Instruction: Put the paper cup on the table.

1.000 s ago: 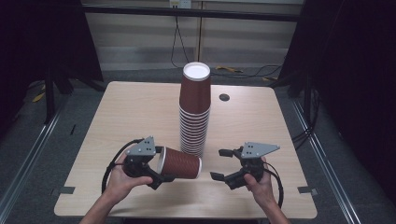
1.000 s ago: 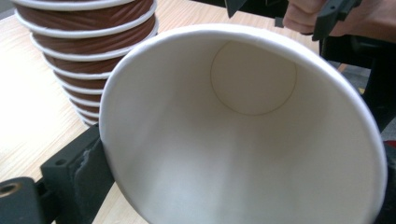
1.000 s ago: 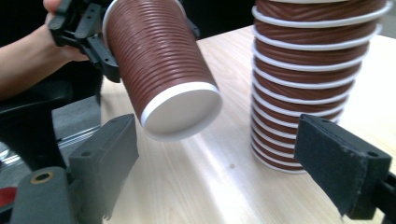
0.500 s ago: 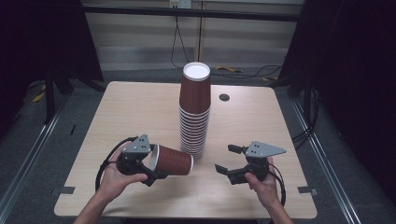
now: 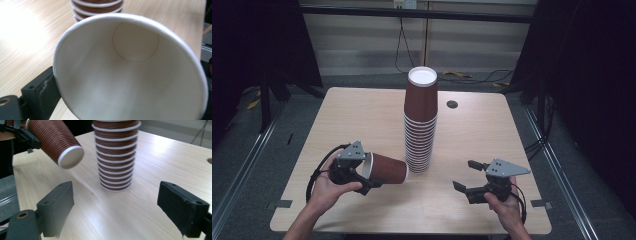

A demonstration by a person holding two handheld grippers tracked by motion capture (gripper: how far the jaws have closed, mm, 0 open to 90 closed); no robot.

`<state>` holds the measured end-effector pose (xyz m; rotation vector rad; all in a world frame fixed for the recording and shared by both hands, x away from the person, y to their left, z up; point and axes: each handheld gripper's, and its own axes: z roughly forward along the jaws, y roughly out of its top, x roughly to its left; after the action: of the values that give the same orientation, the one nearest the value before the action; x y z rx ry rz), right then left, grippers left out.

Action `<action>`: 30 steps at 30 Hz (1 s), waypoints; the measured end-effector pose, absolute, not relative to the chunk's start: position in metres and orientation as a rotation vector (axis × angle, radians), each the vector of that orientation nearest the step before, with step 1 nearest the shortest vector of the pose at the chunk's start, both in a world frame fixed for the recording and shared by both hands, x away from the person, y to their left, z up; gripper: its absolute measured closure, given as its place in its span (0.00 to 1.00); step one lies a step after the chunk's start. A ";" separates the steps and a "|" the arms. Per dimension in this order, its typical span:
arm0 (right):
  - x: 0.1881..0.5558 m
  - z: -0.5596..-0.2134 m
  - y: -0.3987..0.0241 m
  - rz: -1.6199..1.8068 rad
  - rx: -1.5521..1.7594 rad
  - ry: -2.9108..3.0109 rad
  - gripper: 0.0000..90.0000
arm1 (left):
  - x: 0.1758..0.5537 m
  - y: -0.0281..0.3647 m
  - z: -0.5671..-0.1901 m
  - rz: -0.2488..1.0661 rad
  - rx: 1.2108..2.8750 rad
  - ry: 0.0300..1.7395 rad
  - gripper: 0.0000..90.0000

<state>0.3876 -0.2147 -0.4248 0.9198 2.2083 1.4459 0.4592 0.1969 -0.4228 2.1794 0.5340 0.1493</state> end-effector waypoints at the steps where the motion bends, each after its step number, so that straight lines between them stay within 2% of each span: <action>1: 0.387 -0.426 -0.219 1.446 0.937 2.195 0.15 | 0.461 0.199 -0.423 0.153 2.181 0.545 0.04; 13: 0.389 -0.433 -0.224 1.435 0.974 2.179 0.15 | 0.474 0.222 -0.420 0.286 2.211 0.646 0.04; 22: 0.387 -0.434 -0.222 1.421 0.964 2.185 0.15 | 0.484 0.226 -0.421 0.314 2.252 0.709 0.04; 30: 0.388 -0.435 -0.223 1.419 0.968 2.186 0.15 | 0.500 0.227 -0.416 0.288 2.303 0.752 0.04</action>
<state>0.3876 -0.2235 -0.4347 0.9680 2.1858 1.4194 0.5001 0.2270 -0.4155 2.3032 0.7521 0.2877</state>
